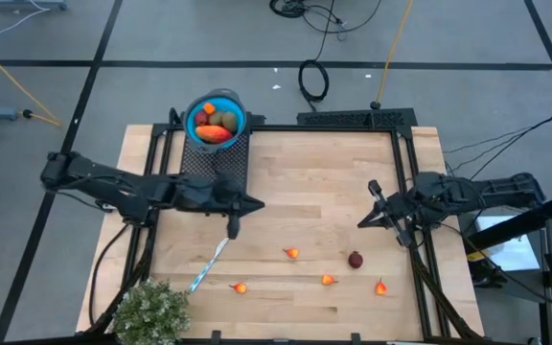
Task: Pick & Place Fruit
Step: Put the red pomegranate into the blue strainer bowl on the shelf
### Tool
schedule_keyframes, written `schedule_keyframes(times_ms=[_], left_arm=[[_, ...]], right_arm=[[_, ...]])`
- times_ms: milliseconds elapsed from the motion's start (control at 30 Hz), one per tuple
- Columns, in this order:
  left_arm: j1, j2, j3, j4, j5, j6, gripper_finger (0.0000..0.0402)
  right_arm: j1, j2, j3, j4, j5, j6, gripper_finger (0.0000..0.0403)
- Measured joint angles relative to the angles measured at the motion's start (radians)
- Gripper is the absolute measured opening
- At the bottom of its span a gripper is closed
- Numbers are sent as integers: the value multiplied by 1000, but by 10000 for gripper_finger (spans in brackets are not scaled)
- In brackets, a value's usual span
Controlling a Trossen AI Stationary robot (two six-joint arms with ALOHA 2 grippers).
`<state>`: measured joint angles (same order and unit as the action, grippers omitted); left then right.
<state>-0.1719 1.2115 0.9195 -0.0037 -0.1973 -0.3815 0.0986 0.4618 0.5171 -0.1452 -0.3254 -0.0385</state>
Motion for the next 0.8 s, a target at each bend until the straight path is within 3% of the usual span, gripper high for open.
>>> schedule_keyframes(times_ms=[433, 800], left_arm=[[-88, -359, -304, 26, -19, -9, 3], [-135, -636, -506, 23, -39, 34, 3]], right_arm=[[133, 120, 10, 6, 189, 70, 0], [228, 357, 211, -81, 299, 103, 0]])
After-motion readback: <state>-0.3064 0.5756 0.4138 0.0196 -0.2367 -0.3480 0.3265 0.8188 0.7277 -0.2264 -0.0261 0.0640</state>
